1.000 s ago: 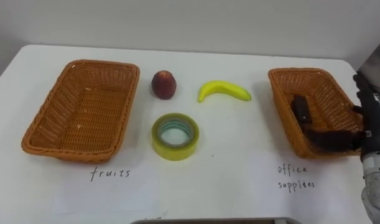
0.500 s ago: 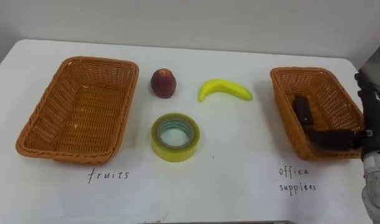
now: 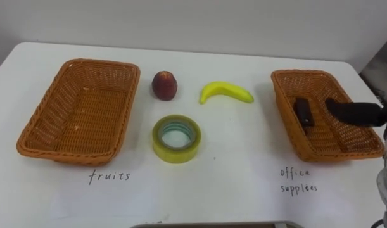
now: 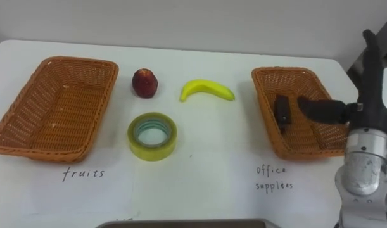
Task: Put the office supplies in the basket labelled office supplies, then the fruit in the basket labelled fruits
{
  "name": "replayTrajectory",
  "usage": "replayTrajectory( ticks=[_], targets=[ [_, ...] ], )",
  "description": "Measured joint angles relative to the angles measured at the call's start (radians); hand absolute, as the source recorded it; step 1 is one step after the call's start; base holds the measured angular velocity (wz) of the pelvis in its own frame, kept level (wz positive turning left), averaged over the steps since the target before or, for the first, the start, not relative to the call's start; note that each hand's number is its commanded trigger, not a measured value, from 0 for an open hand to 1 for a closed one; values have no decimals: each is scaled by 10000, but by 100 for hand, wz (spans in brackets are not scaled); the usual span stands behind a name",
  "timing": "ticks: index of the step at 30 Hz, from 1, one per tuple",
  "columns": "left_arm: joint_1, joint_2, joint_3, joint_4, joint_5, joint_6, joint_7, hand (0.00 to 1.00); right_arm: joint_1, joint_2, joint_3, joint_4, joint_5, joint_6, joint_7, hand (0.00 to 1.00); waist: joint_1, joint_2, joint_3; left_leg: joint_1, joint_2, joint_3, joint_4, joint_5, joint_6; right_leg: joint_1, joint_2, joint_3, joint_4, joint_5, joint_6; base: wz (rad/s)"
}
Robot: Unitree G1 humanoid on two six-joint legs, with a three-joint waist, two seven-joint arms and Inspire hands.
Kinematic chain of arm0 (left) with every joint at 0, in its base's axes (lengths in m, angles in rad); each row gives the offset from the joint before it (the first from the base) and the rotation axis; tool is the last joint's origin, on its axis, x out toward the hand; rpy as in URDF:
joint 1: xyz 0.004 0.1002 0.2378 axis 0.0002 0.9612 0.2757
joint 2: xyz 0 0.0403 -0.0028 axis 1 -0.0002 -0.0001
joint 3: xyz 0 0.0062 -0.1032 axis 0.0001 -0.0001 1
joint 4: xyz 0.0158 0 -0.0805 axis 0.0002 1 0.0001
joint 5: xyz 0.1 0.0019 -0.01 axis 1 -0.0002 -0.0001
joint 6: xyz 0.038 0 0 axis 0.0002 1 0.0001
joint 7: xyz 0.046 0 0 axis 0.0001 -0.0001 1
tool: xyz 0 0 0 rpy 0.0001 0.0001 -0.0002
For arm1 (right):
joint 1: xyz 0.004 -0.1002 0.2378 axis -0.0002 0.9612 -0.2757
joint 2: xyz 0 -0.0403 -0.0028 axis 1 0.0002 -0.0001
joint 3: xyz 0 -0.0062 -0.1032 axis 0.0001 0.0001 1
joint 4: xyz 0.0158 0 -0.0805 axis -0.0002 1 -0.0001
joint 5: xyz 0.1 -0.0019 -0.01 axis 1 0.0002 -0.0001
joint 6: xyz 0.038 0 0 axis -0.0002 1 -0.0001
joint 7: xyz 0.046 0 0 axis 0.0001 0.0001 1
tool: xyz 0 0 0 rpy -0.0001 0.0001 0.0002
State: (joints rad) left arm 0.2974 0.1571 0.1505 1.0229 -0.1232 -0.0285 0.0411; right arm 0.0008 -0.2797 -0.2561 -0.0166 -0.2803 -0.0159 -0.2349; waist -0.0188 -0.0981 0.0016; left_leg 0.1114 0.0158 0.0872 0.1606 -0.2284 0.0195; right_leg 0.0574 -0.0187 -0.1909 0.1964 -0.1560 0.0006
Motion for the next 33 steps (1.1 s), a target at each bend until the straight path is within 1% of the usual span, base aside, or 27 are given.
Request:
replayTrajectory(
  ticks=[3, 4, 5, 6, 8, 10, 13, 18, 21, 22, 24, 27, 28, 33],
  targets=[
    [8, -6, -98, 5, -25, 1, 123, 0, -24, 0, 0, -231, -29, 0, -93, 0, -1, 25, 11, -2, 2, -11, -26, 0, 0, -11, 8, -8, 0, 0, 0, 0],
    [6, -9, -160, 3, -25, 1, 170, 0, -31, 0, 0, -369, -45, 1, -160, 0, 3, 20, 0, -11, 2, -11, -42, 0, 0, -37, 8, -12, 16, 0, 0, 0],
    [2, -11, -164, 2, -22, 1, 177, 0, -46, 0, 0, -452, -46, 1, -177, 0, -1, 46, 14, -15, 3, -11, -51, 0, 0, -54, 9, -13, 31, 0, 0, 0],
    [-8, -41, -189, 0, -5, 7, 189, 0, -128, 1, 4, -559, -42, 0, -214, 0, -16, 99, 49, -19, 3, -10, -52, 1, 0, -64, 8, -16, 38, 0, 0, 0],
    [-37, -79, -252, 0, 23, 15, 219, 0, -150, 2, 5, -778, -41, 1, -278, 0, -23, 167, 57, -17, 8, -9, -69, 1, 0, -73, 12, -30, 36, 0, 1, 0],
    [-47, -99, -282, 0, 68, 52, 225, 0, -152, 2, 6, -1012, -48, 10, -282, 0, -15, 215, 27, 8, 23, -7, -43, 3, -2, -73, 29, -29, 37, -1, 1, 0],
    [-81, -74, -351, 113, 44, 62, 224, 0, -197, 1, 110, -1584, -5, 55, -285, 0, 31, 230, 12, 16, 30, 31, 0, 3, -3, -75, 32, -34, 38, -1, 1, -3],
    [-220, 90, -371, 401, 41, 55, 145, 0, -265, -9, 786, -2370, -12, 51, -227, 0, 80, 129, -66, 22, 36, 79, 29, 3, -3, -62, 28, -36, 36, 0, 1, -2],
    [-243, 201, -567, 498, 37, 21, 112, 0, -343, -12, 1156, -2457, -67, 28, 4, 0, 161, 98, -84, 25, 39, 85, 29, 2, -4, -55, 24, -26, 57, 7, -12, 0],
    [-258, 209, -578, 504, 41, -25, 109, 0, -344, -13, 1232, -2501, -11, -43, 124, 0, 227, 96, -86, 20, 55, 84, -10, -2, -4, -54, 25, -18, 63, 13, -21, 0],
    [-285, 195, -583, 524, 42, -84, 90, 0, -347, -12, 1316, -2649, 10, -90, 257, 0, 311, 117, -73, 16, 53, 78, -22, -3, -3, -52, 24, -11, 65, 21, -33, 0],
    [-263, 189, -586, 544, 43, -92, 68, 0, -350, -12, 1497, -2749, 59, -307, 303, 0, 408, 142, -60, 13, 50, 61, -12, 0, -9, -34, 35, -38, 64, 25, -40, 0],
    [-238, 178, -589, 536, 45, -91, 68, 0, -349, -12, 1585, -2791, 163, -314, 312, 0, 510, 163, -46, 14, 53, 59, -14, 2, -12, -35, 40, -44, 62, 25, -40, 0],
    [-238, 115, -582, 489, 83, -89, 91, 0, -350, -9, 1976, -3040, 151, -337, 650, 0, 547, 232, 3, -100, 45, -80, 4, 2, -12, -81, 32, -132, 43, 25, -40, 6]
  ],
)
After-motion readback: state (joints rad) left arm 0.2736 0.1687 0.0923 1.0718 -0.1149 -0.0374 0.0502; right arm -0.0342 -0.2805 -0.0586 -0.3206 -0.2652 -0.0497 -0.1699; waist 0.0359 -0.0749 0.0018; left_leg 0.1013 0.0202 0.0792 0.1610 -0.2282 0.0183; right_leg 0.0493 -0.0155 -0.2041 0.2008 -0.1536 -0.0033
